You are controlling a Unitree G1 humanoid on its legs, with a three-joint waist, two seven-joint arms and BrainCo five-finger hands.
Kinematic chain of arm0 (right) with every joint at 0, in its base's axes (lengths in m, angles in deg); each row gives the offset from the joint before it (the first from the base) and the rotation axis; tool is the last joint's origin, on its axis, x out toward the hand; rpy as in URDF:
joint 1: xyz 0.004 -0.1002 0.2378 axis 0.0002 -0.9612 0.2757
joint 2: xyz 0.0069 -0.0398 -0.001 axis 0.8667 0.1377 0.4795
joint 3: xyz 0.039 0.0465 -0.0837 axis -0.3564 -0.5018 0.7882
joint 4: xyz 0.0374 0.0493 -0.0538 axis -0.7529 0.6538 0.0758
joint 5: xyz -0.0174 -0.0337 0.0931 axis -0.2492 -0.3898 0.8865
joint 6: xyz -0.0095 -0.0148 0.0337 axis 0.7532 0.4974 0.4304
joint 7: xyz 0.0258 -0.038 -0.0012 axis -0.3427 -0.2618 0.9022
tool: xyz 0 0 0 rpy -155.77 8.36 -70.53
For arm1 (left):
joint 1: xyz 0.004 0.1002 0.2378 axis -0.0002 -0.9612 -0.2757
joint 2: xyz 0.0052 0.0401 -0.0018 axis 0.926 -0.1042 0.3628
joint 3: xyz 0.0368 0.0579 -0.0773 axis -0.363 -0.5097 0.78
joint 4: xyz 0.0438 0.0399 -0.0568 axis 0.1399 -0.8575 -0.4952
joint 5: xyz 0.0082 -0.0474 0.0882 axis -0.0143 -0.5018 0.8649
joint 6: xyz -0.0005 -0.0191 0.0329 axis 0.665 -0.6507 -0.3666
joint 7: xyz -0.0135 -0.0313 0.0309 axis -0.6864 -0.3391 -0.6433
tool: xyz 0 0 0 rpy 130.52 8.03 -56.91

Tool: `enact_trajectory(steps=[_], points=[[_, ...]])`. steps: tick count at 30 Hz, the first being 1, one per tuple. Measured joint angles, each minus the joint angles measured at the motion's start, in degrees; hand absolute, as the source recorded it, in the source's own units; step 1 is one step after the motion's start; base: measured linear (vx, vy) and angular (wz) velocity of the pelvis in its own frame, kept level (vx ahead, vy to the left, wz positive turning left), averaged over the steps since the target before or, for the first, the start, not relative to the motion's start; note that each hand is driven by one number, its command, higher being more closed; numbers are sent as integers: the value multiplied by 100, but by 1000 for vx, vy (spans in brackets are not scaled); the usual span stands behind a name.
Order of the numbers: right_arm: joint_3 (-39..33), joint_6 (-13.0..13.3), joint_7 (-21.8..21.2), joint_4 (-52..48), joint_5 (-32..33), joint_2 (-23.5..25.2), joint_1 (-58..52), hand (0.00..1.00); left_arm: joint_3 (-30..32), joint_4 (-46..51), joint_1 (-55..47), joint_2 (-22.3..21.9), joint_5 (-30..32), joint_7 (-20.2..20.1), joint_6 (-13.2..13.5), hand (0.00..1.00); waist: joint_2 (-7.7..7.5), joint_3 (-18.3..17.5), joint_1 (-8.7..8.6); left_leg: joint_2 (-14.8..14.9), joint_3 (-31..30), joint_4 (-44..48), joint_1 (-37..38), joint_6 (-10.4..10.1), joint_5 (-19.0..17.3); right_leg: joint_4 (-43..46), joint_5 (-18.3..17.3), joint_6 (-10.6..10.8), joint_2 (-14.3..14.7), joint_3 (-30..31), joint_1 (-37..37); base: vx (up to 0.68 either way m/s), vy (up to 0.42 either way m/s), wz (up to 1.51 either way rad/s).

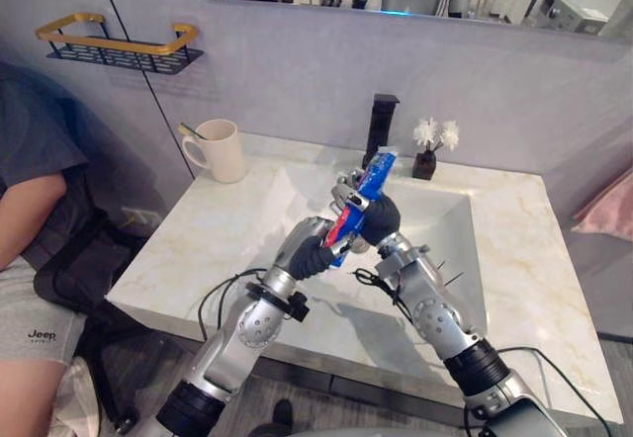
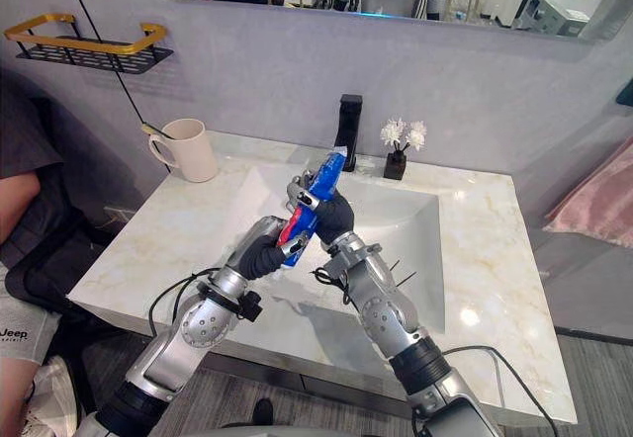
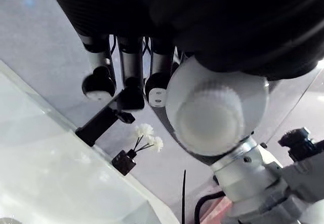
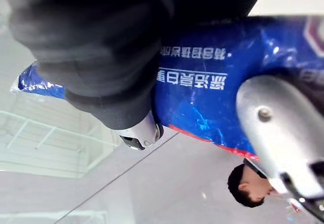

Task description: Organize washtable

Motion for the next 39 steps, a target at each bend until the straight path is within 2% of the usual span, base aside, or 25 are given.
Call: enact_trajectory(steps=[3,6,9,13,16,19,21,23,26,29,34,38,39], points=[[-235,105,55,-286,-177,63,-1,100,382,361,-130,-185,2,226,67,0,5,3,6,-1,-11,0,0,0,0,-3,-1,2,-1,-18,12,0,0,1],[-1372,479,300,-431,-241,87,-247,100,1916,879,-478,-460,-348,967,19,0,5,4,13,-17,-30,-1,-3,-1,-2,-48,-4,7,-1,-78,63,-7,-11,8],[-2214,791,542,-494,-441,14,-362,100,3004,1155,-916,-519,-819,1384,-18,0,19,12,23,-37,-38,-3,-11,-2,-4,-103,-4,10,-9,-96,87,3,-13,5],[-2623,880,617,-923,-638,-4,-614,100,3767,1136,-1352,-922,-1369,1580,-20,0,19,12,16,-50,-76,-3,-53,-3,-6,-174,9,27,-6,-155,99,17,-20,6],[-2717,878,664,-982,-858,18,-703,100,4386,705,-1479,-1225,-1748,1687,-6,0,23,12,37,-61,-150,-4,-75,-3,-5,-174,6,29,0,-232,127,13,-23,13],[-2896,869,674,-982,-1121,84,-803,100,5025,-592,-1603,-1380,-2428,1726,-26,0,25,11,111,-77,-167,-10,-81,-3,-5,-171,-5,43,-14,-249,135,2,-9,4],[-3016,869,676,-982,-1183,121,-881,100,5150,-1305,-1634,-1438,-2821,1679,-40,0,21,11,166,-84,-178,-18,-87,-3,-5,-157,-19,55,-22,-266,133,-12,-6,6],[-3045,867,680,-978,-1331,143,-894,100,5148,-2325,-1834,-1476,-3317,1403,-114,0,22,12,162,-102,-225,-49,-103,-4,-6,-52,-99,54,-58,-344,108,-24,-9,13],[-3026,868,691,-978,-1458,152,-893,100,5126,-3273,-1863,-1551,-3571,1084,-274,0,1,9,172,-106,-268,-49,-165,-6,-7,-10,-155,31,-62,-402,69,-15,-11,14],[-2934,868,729,-973,-1803,186,-893,100,4950,-3905,-1997,-1608,-3596,806,-357,0,-30,8,183,-123,-323,-18,-212,-5,-5,26,-155,73,-76,-454,37,10,-16,9],[-2712,863,853,-850,-2377,197,-877,100,4298,-4666,-1991,-1611,-3414,402,-458,0,-46,9,183,-172,-468,-13,-288,12,7,27,-157,86,-90,-555,26,16,-17,11],[-2470,797,931,-500,-2701,199,-574,100,3503,-5116,-1925,-1534,-3086,58,-500,0,-83,8,240,-173,-514,-11,-302,17,16,25,-162,94,-89,-555,22,0,0,0],[-2472,797,965,-355,-2759,188,-395,100,3253,-5210,-1873,-1518,-3074,-48,-500,0,-84,9,312,-171,-521,-10,-311,16,17,26,-163,95,-86,-556,13,0,0,0]])
